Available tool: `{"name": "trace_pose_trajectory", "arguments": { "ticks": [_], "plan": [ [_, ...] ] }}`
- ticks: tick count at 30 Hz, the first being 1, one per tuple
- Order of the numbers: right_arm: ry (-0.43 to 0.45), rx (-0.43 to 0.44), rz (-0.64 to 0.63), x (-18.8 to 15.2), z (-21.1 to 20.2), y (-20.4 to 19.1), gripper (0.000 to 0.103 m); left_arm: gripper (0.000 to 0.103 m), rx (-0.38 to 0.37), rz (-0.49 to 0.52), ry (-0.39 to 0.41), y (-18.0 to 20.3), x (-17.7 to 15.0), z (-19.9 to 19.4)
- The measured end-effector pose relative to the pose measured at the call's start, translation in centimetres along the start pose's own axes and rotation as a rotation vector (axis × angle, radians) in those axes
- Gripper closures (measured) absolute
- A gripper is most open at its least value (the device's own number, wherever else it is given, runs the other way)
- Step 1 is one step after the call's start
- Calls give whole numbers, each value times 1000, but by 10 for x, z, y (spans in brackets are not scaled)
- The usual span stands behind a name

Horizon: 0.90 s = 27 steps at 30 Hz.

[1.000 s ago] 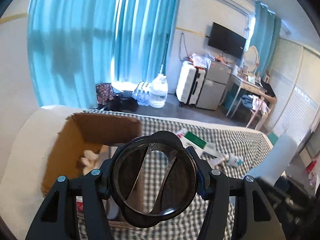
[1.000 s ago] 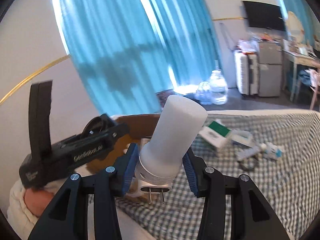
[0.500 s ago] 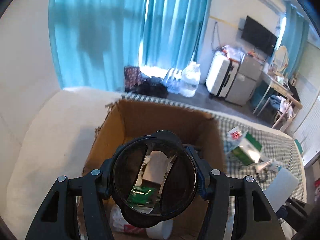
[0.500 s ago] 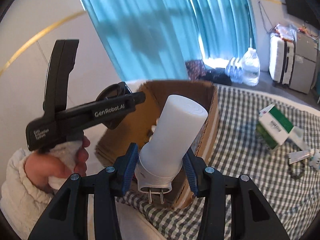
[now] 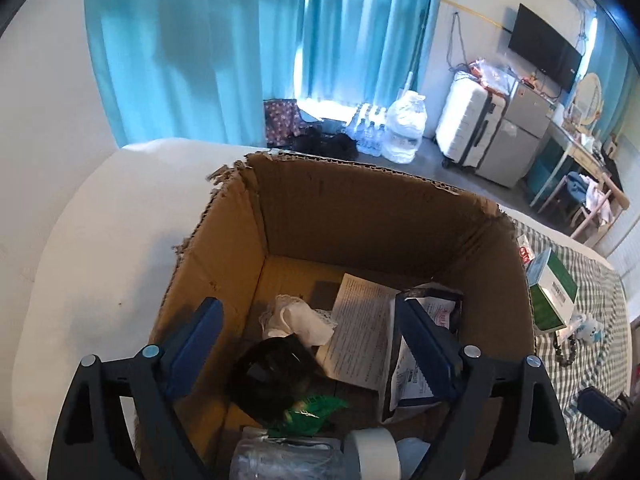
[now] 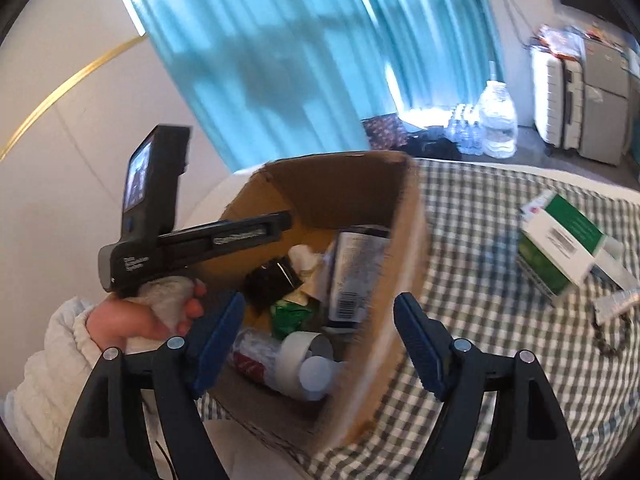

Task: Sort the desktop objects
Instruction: 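Carry the cup and plug-in device over the cardboard box and open both tools, then grasp the green-and-white medicine box with the left tool while the right grasps the bear toy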

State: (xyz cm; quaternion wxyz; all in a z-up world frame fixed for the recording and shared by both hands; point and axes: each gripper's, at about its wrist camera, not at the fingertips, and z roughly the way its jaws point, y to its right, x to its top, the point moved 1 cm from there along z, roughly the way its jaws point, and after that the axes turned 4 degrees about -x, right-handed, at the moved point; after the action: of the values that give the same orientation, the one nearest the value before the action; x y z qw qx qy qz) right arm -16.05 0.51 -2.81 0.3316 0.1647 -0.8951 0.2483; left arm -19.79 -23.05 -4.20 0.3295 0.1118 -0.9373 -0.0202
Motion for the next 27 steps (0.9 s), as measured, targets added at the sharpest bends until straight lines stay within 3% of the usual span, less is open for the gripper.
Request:
{"name": "trace_pose_trajectory", "arguments": {
  "ticks": [4, 7, 11, 15, 18, 21, 27],
  "plan": [
    [35, -25, 122, -8, -28, 33, 25, 10, -11, 3, 34, 14, -8, -26],
    [75, -80, 163, -12, -59, 54, 23, 1, -8, 18, 91, 33, -11, -51],
    [229, -296, 115, -19, -130, 78, 15, 0, -38, 65, 149, 72, -18, -85],
    [322, -433, 89, -31, -189, 102, 5, 0, -91, 88, 201, 116, -29, -113],
    [375, -477, 126, -46, -221, 128, 4, 0, -132, 109, 193, 153, -43, -117],
    [367, -534, 155, -59, -234, 148, 3, 0, -165, 137, 167, 188, -59, -113],
    [338, -589, 263, -80, -224, 190, 3, 0, -166, 183, 79, 247, -87, -78]
  ]
}}
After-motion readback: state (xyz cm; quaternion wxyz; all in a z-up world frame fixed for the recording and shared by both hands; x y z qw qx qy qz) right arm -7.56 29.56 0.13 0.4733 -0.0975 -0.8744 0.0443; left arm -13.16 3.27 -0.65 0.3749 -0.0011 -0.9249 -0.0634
